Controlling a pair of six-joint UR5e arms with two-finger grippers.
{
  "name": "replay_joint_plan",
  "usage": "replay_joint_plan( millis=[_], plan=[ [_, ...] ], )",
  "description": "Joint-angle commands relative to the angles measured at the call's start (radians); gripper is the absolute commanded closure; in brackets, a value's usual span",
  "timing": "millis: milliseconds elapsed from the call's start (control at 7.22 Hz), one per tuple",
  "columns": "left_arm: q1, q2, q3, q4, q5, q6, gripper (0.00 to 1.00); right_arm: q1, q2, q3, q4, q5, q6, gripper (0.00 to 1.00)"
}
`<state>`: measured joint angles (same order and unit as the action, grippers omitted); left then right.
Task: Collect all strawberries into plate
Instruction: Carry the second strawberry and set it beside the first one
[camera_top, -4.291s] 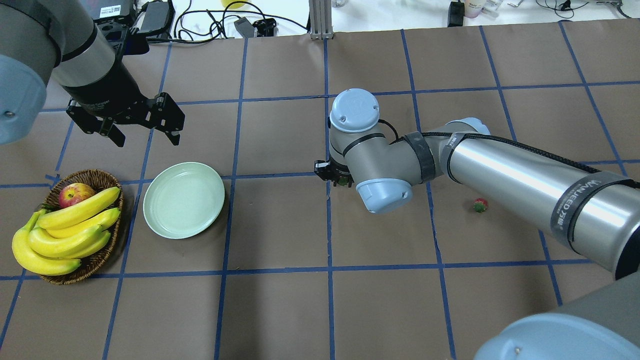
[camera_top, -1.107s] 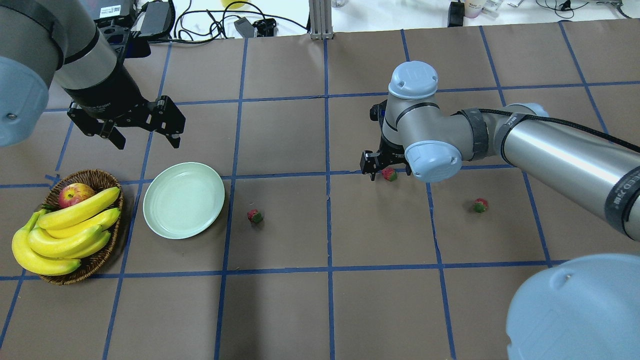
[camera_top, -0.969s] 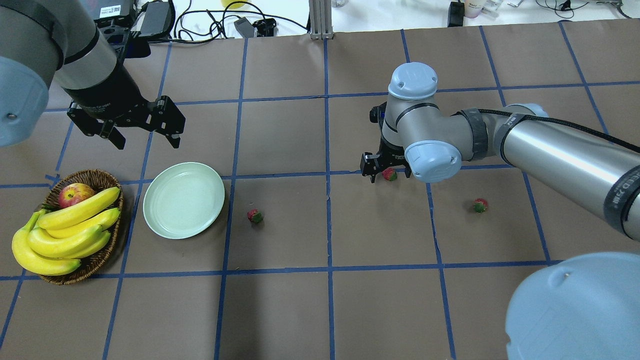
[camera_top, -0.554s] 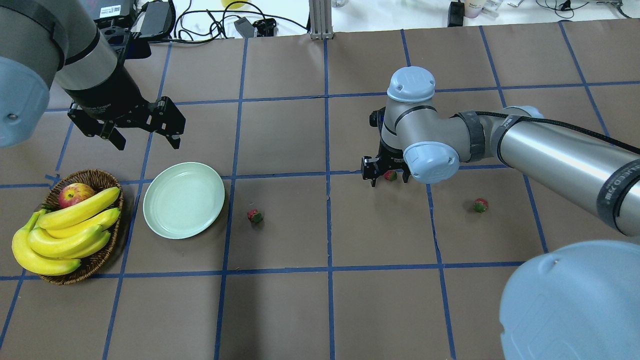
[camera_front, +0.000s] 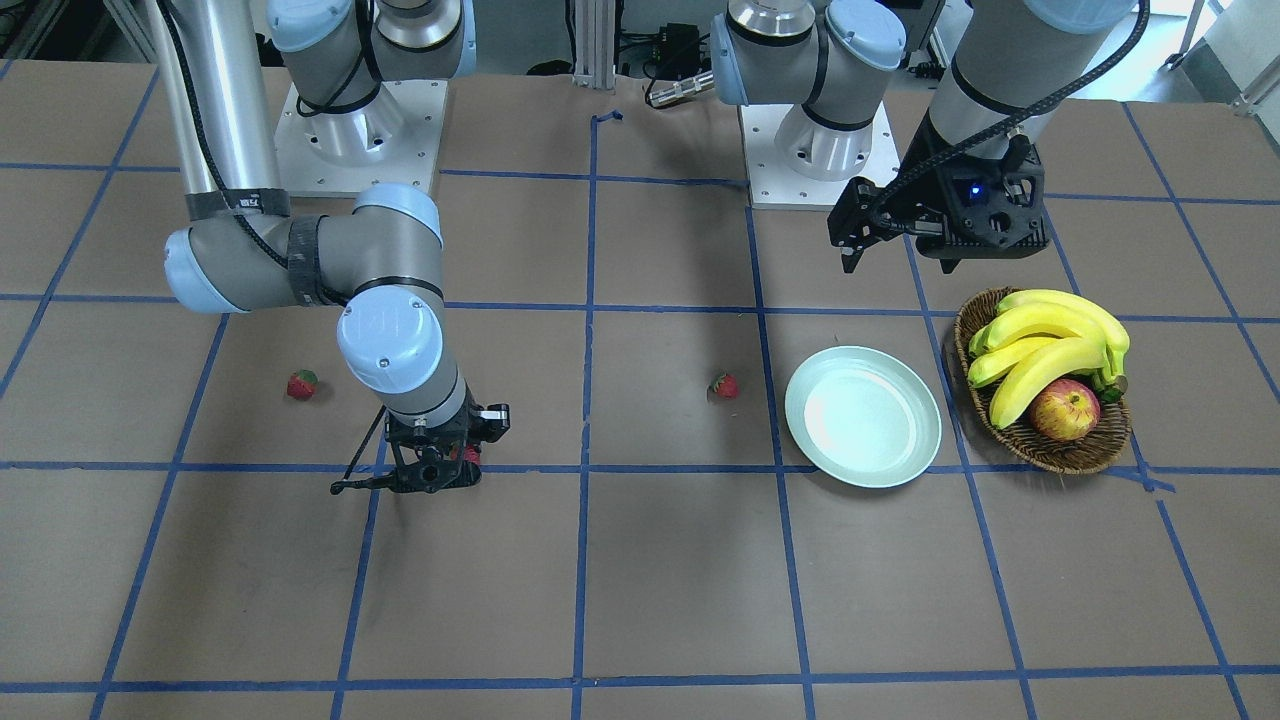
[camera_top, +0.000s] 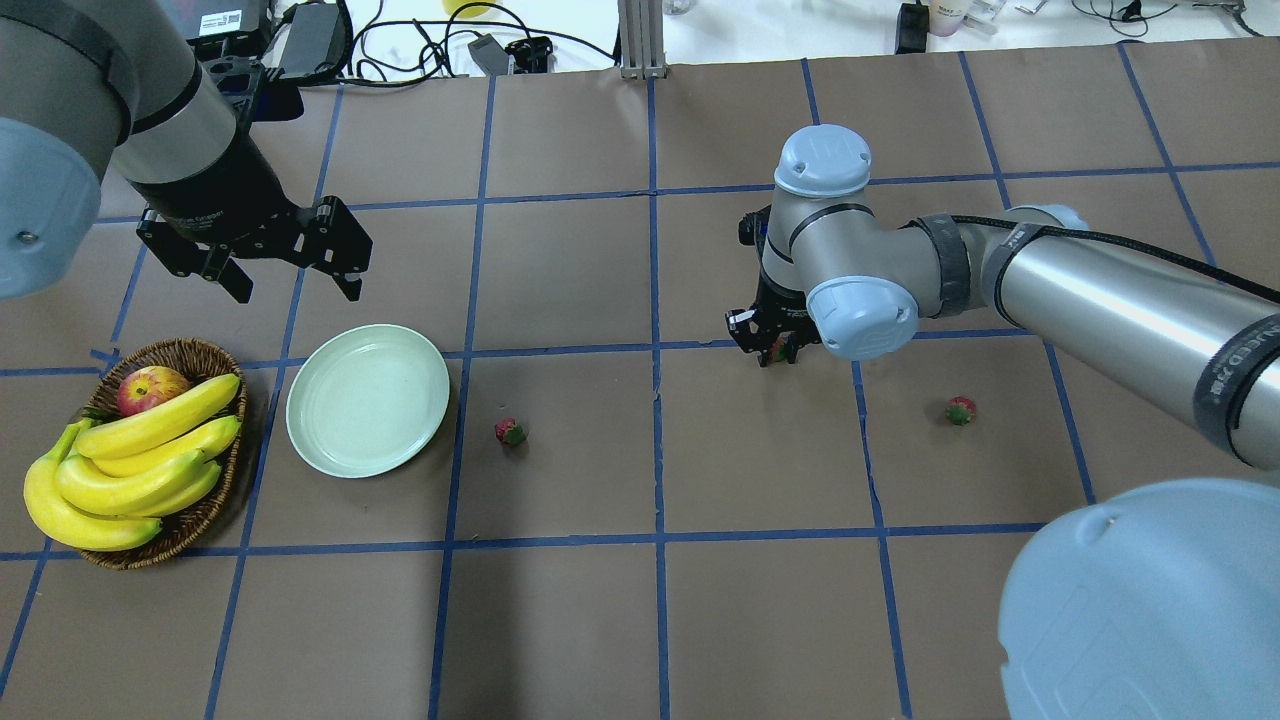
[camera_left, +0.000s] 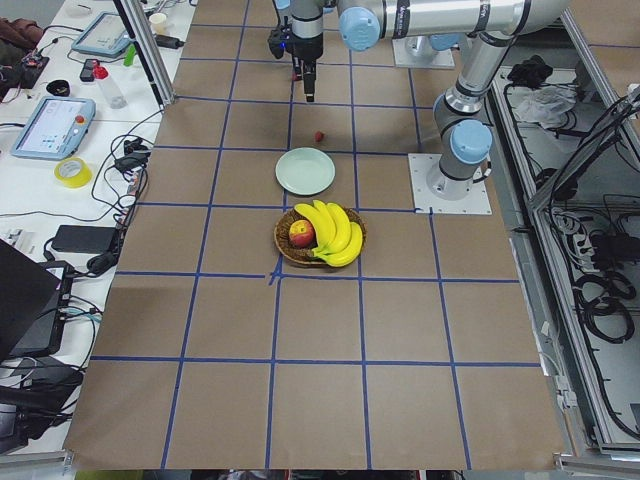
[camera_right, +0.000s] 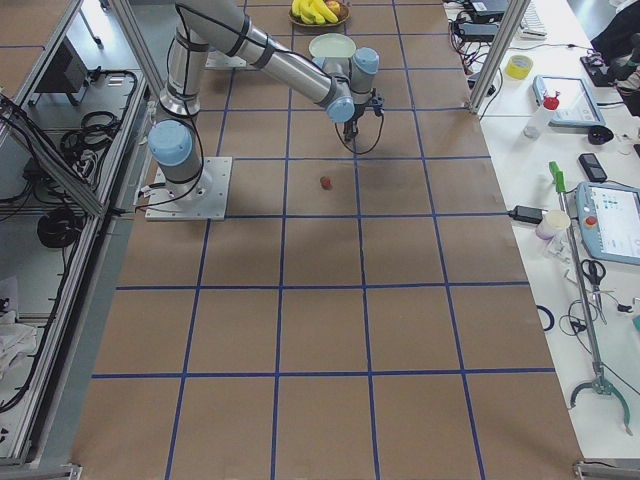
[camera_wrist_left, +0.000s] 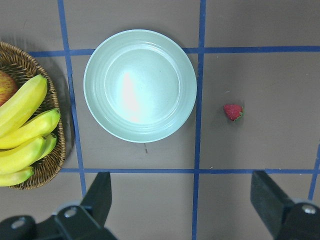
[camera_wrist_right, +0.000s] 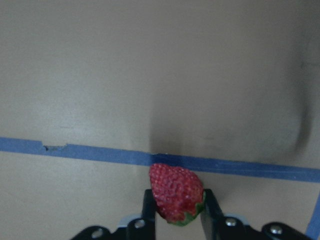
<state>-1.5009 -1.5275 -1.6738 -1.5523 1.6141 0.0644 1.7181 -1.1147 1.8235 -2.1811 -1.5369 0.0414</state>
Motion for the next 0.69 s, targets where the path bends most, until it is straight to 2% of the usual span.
replay_joint_plan(
  millis=[0,138,415,554],
  plan=[
    [0.001,0.006,-0.017,-0.002,0.006,0.000,0.00,0.000,-0.014,0.000,0.000,0.006,0.038,1.00],
    [0.001,0.006,-0.017,0.003,0.042,0.002,0.00,0.008,-0.036,0.003,0.007,0.071,0.111,1.00],
    [0.001,0.006,-0.018,0.003,0.050,0.000,0.00,0.107,-0.031,0.010,-0.009,0.313,0.132,1.00],
    [0.001,0.006,-0.020,0.003,0.052,0.000,0.00,0.179,-0.031,0.011,-0.011,0.326,0.170,1.00]
  ],
)
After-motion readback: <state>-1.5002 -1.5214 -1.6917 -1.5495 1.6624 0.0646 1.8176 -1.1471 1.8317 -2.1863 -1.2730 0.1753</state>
